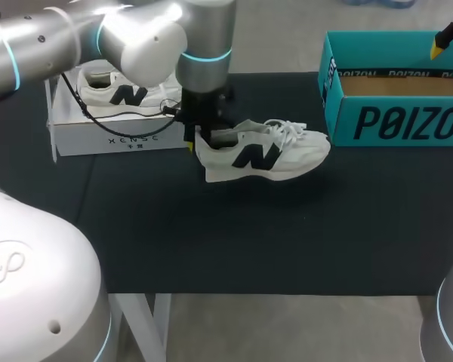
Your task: Take the shoe out of the shoebox, open the shoe tongue, remove and reinsert the insole, then place the shoe into the shoebox
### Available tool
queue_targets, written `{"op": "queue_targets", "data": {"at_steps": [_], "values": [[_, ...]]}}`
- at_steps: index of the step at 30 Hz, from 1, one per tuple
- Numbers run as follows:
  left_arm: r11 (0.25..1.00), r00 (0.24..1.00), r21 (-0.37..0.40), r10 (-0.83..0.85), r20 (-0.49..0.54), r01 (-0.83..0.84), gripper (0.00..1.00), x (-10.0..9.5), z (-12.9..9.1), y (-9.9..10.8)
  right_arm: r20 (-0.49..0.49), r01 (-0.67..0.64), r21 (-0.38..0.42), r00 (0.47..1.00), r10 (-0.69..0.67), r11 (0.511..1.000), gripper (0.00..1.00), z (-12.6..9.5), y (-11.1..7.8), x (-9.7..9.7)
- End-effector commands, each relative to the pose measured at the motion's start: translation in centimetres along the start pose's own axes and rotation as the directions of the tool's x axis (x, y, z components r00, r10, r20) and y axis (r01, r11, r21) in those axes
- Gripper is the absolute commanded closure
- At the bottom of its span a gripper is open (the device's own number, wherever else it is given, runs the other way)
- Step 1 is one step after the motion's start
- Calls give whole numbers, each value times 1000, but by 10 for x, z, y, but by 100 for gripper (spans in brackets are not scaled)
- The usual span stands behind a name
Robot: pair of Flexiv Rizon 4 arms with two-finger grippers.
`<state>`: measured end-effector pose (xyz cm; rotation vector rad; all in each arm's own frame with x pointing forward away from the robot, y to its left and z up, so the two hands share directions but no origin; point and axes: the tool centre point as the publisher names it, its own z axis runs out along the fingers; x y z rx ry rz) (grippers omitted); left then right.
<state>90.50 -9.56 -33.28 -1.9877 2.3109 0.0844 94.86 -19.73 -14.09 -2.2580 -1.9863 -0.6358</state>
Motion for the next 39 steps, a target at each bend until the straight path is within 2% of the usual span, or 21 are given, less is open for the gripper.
{"op": "queue_targets", "data": {"at_steps": [1, 16, 19, 23, 33, 39], "values": [[1000, 1000, -11, -20, -11, 20, 100, 2, 8, 7, 2, -1, 0, 1000, 1, 1000, 0, 0, 0, 0], [1000, 1000, -18, -14, -22, 13, 100, 2, 9, 8, 2, -1, 0, 1000, 1, 1000, 0, 0, 0, 0], [999, 998, 16, -40, 52, 39, 100, -1, 3, 9, 2, -1, 0, 1000, 1, 1000, 0, 0, 0, 0], [998, 988, 55, -38, 150, 30, 100, 8, 5, 20, 2, -1, 0, 1000, 1, 1000, 0, 0, 0, 0], [1000, 993, 22, -12, 118, 10, 100, 38, 29, 39, 2, -1, 0, 1000, 1, 1000, 0, 0, 0, 0], [999, 993, 27, -48, 107, 46, 100, 47, 44, 45, 2, -1, 0, 1000, 1, 1000, 0, 0, 0, 0]]}}
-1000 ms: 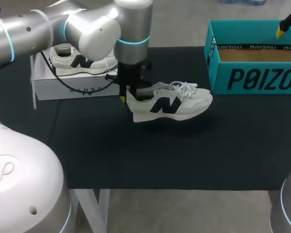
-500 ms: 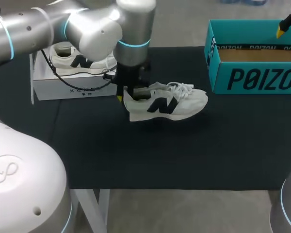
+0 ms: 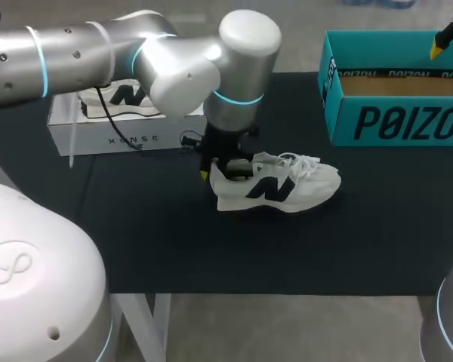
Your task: Take the shoe out of the shoebox, open the shoe tongue, remove and reinsert the insole, then place the shoe into the shoebox
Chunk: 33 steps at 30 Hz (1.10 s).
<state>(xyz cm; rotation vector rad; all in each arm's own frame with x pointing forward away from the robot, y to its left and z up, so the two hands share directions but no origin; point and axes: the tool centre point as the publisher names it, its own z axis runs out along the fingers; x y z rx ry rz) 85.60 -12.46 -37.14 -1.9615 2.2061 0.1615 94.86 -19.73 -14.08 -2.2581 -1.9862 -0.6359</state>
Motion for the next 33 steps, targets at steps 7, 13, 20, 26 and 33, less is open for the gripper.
{"op": "queue_targets", "data": {"at_steps": [7, 13, 20, 26, 33], "values": [[1000, 998, -20, -14, -53, 13, 0, 9, 6, 1, 2, 0, 0, 1000, 0, 1000, 0, 0, 0, 0], [1000, 991, -8, 25, -128, -26, 0, -9, -29, 5, 2, 0, 0, 1000, 0, 1000, 0, 0, 0, 0], [942, 887, 99, 336, -318, -321, 0, -45, -77, 8, 2, 0, 0, 1000, 0, 1000, 0, 0, 0, 0], [548, 423, 212, 794, -437, -809, 0, -80, -93, 13, 2, 0, 0, 1000, 0, 1000, 0, 0, 0, 0], [548, 423, 212, 794, -437, -809, 0, -80, -93, 13, 2, 0, 0, 1000, 0, 1000, 0, 0, 0, 0]]}}
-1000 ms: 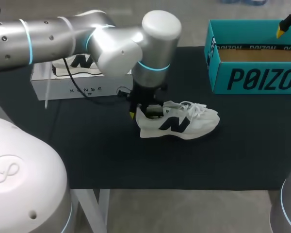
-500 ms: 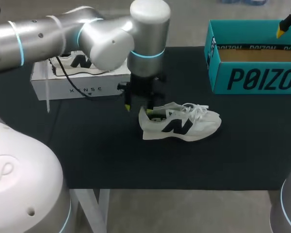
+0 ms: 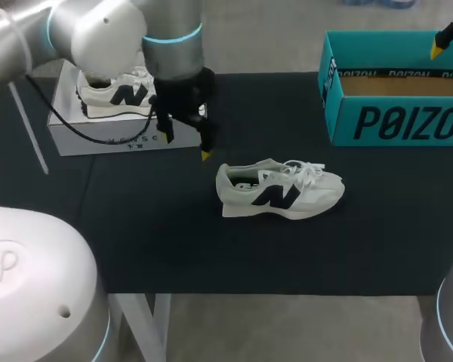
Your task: Take the shoe out of the shoebox, open the shoe tongue, remove and reinsert the insole, then place the shoe into the shoebox
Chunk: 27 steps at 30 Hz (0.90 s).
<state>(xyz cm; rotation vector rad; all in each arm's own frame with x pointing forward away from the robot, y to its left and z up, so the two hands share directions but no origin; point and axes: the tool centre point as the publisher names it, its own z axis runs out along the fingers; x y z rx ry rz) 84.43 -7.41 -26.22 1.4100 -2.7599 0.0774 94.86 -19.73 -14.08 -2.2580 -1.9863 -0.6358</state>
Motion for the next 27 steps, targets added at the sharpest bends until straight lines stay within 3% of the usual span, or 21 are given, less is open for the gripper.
{"op": "queue_targets", "data": {"at_steps": [1, 8, 9, 10, 11, 12, 14, 15, 16, 17, 18, 21, 27], "values": [[883, 849, 10, 455, -267, -470, 0, -9, 1, 4, 2, -1, 0, 1000, 1, 1000, 0, 0, 0, 0], [883, 849, 10, 455, -267, -470, 0, -9, 1, 4, 2, -1, 0, 1000, 1, 1000, 0, 0, 0, 0], [864, 858, -21, 495, -141, -502, 0, -10, 0, 5, 2, -1, 0, 1000, 1, 1000, 0, 0, 0, 0], [823, 813, 100, 568, -124, -560, 0, -9, -2, 6, 2, -1, 0, 1000, 1, 1000, 0, 0, 0, 0], [814, 812, 171, 575, -103, -555, 0, -8, -5, 7, 2, -1, 0, 1000, 1, 1000, 0, 0, 0, 0], [777, 789, 183, 615, -10, -603, 0, -9, -7, 7, 2, -1, 0, 1000, 1, 1000, 0, 0, 0, 0], [722, 765, 278, 638, 88, -633, 0, -10, -15, 9, 2, -1, 0, 1000, 1, 1000, 0, 0, 0, 0], [658, 719, 300, 669, 186, -690, 0, -7, -21, 10, 2, -1, 0, 1000, 1, 1000, 0, 0, 0, 0], [656, 725, 313, 650, 228, -687, 0, -8, -24, 10, 2, -1, 0, 1000, 1, 1000, 0, 0, 0, 0], [589, 696, 379, 658, 288, -714, 0, -6, -29, 10, 2, -1, 0, 1000, 1, 1000, 0, 0, 0, 0], [591, 702, 383, 638, 316, -710, 0, -7, -32, 9, 2, -1, 0, 1000, 1, 1000, 0, 0, 0, 0], [495, 686, 499, 644, 339, -711, 0, -8, -37, 6, 2, -1, 0, 1000, 1, 1000, 0, 0, 0, 0], [495, 686, 499, 644, 339, -711, 0, -8, -37, 6, 2, -1, 0, 1000, 1, 1000, 0, 0, 0, 0]]}}
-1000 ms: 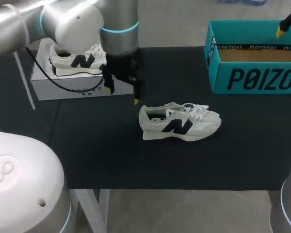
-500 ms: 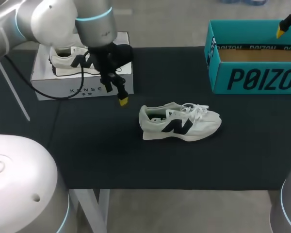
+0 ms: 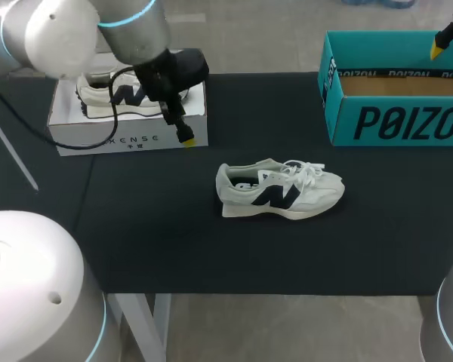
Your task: Take the shoe out of the shoebox, open the shoe tongue, remove and reinsert the insole, then place the shoe into the shoebox
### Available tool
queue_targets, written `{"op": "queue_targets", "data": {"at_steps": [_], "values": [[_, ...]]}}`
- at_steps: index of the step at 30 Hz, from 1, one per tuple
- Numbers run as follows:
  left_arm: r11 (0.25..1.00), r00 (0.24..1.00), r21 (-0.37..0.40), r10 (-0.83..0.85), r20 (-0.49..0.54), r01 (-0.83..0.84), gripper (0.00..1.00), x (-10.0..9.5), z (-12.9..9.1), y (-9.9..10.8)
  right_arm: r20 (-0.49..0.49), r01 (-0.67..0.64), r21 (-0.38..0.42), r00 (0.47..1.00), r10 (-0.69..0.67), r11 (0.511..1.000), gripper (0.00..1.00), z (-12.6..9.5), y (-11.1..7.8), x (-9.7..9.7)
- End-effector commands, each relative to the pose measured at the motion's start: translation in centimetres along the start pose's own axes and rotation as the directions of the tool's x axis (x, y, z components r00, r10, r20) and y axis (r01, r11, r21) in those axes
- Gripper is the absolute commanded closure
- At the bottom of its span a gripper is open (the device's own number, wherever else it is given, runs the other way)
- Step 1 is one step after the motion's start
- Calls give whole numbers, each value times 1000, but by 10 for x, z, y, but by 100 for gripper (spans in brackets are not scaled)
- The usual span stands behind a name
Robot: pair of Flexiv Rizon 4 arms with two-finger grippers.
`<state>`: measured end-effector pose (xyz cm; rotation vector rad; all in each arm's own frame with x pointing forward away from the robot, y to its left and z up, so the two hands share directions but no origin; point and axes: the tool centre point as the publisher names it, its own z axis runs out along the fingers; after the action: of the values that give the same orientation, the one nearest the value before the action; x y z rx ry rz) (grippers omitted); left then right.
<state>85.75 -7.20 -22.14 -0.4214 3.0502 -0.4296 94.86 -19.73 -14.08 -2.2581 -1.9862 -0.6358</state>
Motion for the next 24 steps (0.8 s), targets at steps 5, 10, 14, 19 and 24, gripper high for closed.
{"op": "queue_targets", "data": {"at_steps": [5, 10, 14, 19, 24], "values": [[921, 946, 310, 145, 290, -237, 0, 10, 1, 14, 2, -1, 0, 1000, 1, 1000, 0, 0, 0, 0], [921, 946, 310, 145, 290, -237, 0, 10, 1, 14, 2, -1, 0, 1000, 1, 1000, 0, 0, 0, 0], [869, 948, 463, 20, 317, -173, 0, -3, 2, 12, 2, -1, 0, 1000, 1, 1000, 0, 0, 0, 0], [825, 985, 560, -27, 173, -76, 0, -1, 2, 7, 2, -1, 0, 1000, 1, 1000, 0, 0, 0, 0], [809, 994, 578, 66, 92, -107, 0, 4, 1, 5, 2, -1, 0, 1000, 1, 1000, 0, 0, 0, 0]]}}
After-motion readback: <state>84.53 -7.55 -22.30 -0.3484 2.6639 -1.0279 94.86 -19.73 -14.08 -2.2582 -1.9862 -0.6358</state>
